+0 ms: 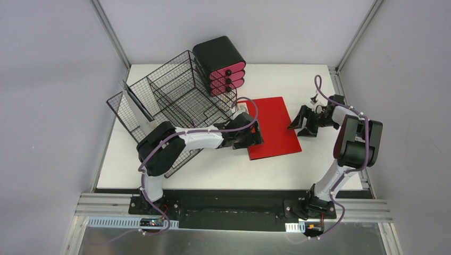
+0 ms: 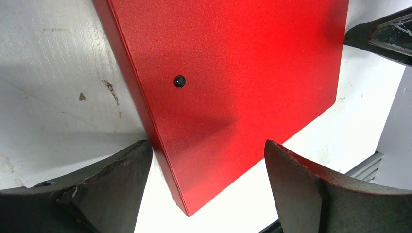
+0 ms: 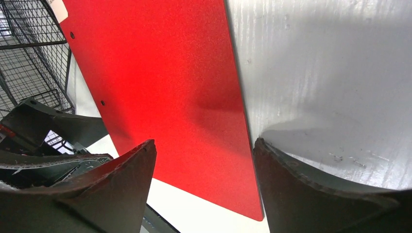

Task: Organize the desk
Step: Pick up the folder from the center of the board.

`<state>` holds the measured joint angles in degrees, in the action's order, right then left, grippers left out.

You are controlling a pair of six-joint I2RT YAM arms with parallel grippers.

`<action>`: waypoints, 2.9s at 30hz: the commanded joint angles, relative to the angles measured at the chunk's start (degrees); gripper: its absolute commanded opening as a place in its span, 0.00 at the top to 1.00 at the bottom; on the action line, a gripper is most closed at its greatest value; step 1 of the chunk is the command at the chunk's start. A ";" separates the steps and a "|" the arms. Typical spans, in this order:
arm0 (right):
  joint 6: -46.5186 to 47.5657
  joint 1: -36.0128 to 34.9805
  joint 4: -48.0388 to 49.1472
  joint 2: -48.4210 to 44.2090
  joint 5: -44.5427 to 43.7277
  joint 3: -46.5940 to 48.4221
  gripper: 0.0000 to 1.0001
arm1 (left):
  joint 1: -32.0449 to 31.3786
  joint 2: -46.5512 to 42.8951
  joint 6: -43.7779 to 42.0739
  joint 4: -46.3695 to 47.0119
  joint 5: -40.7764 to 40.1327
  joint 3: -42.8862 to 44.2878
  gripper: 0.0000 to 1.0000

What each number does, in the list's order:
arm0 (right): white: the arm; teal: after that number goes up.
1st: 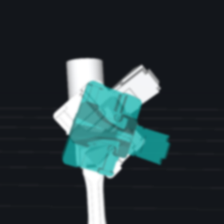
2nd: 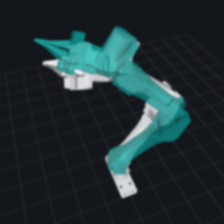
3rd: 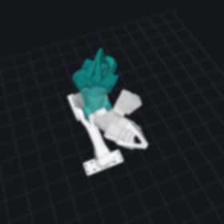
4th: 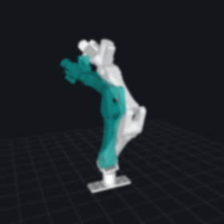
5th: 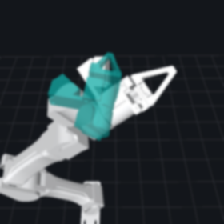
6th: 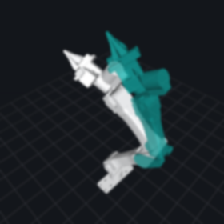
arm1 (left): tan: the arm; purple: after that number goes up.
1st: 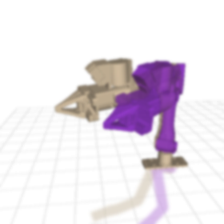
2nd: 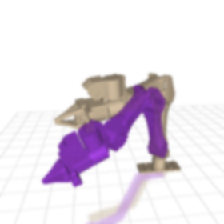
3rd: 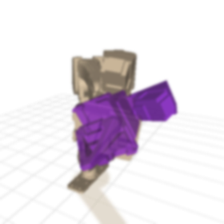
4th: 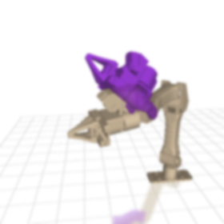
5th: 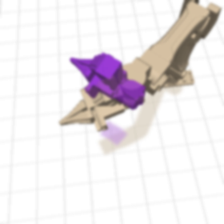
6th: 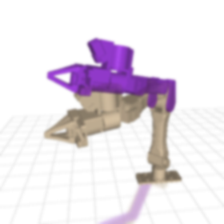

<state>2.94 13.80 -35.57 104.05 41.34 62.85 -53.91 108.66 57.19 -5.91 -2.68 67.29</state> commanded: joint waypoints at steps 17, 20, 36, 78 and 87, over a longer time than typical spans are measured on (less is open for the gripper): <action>2.30 -0.80 -5.64 5.90 1.52 3.86 0.51 | 0.03 -5.37 -2.73 37.73 10.49 -11.26 0.14; 2.25 -0.79 -5.72 5.70 1.80 3.85 0.51 | 0.11 -5.88 -2.76 41.59 13.00 -10.15 0.14; 1.60 -0.71 -5.65 4.60 3.41 3.86 0.51 | -0.01 -4.89 1.77 44.05 15.19 -4.72 0.15; 3.34 -0.38 -6.85 0.08 8.38 4.62 0.36 | -0.16 -1.63 -5.87 2.27 6.32 16.57 1.00; 15.14 3.01 -12.69 -8.78 15.13 6.18 0.12 | -0.72 -11.94 -26.45 7.46 4.56 11.15 1.00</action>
<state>9.67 14.63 -44.62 102.69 49.82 66.92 -53.74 106.10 44.84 -4.80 1.85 80.40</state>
